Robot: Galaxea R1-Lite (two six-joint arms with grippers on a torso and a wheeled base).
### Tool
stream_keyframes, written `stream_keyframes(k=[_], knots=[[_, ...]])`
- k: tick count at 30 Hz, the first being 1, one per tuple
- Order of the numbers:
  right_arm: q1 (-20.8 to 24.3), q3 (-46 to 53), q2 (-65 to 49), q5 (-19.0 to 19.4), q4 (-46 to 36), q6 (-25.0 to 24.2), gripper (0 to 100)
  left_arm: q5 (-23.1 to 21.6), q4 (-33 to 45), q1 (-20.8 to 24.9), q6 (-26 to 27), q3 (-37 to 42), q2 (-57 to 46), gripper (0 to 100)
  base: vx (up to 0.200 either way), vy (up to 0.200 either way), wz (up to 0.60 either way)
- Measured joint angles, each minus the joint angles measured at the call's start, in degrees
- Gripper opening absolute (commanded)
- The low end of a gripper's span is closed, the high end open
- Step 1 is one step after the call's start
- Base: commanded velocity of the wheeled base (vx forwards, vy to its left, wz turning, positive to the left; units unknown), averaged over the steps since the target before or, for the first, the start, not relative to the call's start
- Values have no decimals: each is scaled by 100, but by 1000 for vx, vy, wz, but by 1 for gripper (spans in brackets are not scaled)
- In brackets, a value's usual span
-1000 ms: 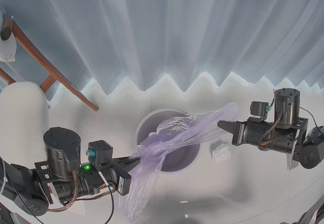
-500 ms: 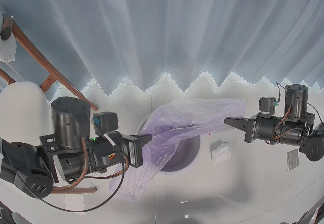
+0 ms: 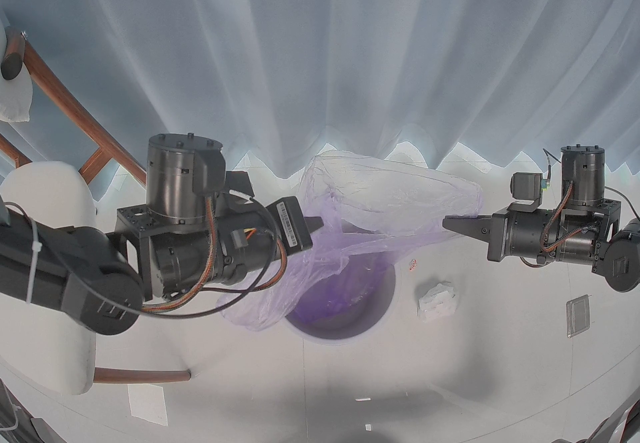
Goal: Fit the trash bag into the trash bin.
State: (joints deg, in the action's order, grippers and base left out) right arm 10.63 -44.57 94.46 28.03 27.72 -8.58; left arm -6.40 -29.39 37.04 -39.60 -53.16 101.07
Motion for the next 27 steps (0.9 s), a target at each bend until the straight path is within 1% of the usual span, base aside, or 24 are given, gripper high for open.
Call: stream_keyframes(k=[5,9,12,17,20,22,24,27], knots=[[22,-2,127,13,2,134,0,-51,-416,-206,-349,-246,433,0,0,0,0],[28,-49,349,0,107,152,0,-60,-493,-210,-625,-499,764,0,0,0,0],[22,-72,468,-4,167,155,0,-62,-499,-30,-839,-642,926,0,0,0,0],[-132,30,608,-6,205,167,0,16,-506,463,-1107,-800,1141,0,0,0,0],[-206,111,707,-77,244,202,0,165,-499,566,-1147,-808,1282,0,0,0,0],[-228,146,777,-227,358,227,0,307,-503,508,-1151,-795,1376,0,0,0,0],[-247,210,853,-349,586,238,0,438,-501,351,-1158,-783,1467,0,0,0,0],[-245,428,945,-369,903,246,0,514,-473,100,-1180,-764,1549,0,0,0,0]])
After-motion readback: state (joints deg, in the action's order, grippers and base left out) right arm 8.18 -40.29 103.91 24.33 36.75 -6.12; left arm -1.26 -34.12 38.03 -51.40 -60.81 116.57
